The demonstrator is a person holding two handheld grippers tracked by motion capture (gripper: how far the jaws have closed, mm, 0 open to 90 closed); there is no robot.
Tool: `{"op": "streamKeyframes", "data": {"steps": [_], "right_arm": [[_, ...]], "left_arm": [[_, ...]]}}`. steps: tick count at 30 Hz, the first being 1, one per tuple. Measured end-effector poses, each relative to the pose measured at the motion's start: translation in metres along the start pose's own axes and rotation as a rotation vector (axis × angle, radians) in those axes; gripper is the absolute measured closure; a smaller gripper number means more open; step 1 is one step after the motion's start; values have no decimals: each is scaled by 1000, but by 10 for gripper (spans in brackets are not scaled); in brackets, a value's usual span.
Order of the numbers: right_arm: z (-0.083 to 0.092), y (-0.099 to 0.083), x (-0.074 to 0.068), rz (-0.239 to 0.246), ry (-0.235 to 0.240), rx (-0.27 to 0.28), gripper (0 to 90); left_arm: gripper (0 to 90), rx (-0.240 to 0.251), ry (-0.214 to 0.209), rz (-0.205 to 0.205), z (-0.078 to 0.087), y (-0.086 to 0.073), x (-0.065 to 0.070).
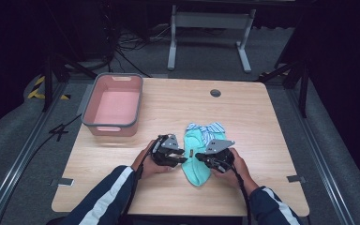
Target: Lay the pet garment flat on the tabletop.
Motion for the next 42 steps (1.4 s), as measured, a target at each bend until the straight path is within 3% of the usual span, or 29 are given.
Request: {"op": "streamKeyframes", "data": {"steps": [12,23,42], "right_arm": [[33,-5,-3,-2,-5,57,900],[49,-13,-15,4,-14,62,900],[75,-38,-25,-33,-24,69,900]], "left_arm": [[619,1,1,3,0,0,0],[620,0,2,9,0,0,0],[620,0,-2,14,0,0,0]]}}
Point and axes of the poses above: each handheld gripper's, and its own axes: z roughly backward along the jaws, y roughly out of its top, x roughly to its right, the point moved 3 cm from there along -z, roughly forward along the jaws, and after that the axes turned 15 degrees about y, right-handed, at the moved point
